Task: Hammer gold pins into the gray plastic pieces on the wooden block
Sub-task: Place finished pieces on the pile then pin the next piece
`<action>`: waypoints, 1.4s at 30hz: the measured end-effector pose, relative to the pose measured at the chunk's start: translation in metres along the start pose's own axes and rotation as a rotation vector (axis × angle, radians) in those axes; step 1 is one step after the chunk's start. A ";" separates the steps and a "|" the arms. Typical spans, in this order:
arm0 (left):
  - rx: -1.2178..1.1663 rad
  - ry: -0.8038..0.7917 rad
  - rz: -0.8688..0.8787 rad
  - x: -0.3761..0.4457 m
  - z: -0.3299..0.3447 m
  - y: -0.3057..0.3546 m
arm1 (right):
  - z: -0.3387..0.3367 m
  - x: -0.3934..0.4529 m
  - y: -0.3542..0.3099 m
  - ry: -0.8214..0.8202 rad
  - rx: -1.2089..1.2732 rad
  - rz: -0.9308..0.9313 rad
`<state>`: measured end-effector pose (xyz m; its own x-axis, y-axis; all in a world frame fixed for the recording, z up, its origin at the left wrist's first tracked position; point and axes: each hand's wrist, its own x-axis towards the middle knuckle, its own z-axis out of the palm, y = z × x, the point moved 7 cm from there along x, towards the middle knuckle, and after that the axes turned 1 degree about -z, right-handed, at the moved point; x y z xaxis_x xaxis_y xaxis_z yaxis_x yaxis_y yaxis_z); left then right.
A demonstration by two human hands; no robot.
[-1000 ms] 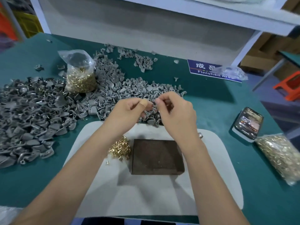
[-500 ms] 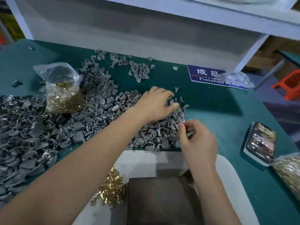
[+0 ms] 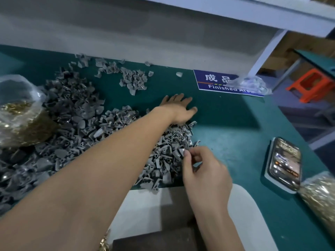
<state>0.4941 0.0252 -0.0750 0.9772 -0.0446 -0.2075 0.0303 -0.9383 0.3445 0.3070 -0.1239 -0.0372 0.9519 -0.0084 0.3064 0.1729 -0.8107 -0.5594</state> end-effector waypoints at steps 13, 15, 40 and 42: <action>0.044 0.024 0.339 -0.052 0.005 0.022 | -0.005 0.002 0.016 0.053 0.174 0.115; 0.126 0.037 0.343 -0.064 0.004 0.020 | -0.003 0.000 0.012 0.025 0.183 0.079; 0.224 0.124 0.366 -0.146 0.008 0.066 | -0.005 0.007 0.071 0.242 0.896 0.664; 0.223 0.046 0.391 -0.139 0.020 0.081 | -0.003 0.008 0.072 0.236 0.928 0.686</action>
<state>0.3567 -0.0512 -0.0371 0.9148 -0.3998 -0.0578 -0.3841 -0.9051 0.1824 0.3267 -0.1842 -0.0725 0.8638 -0.4641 -0.1959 -0.1462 0.1411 -0.9791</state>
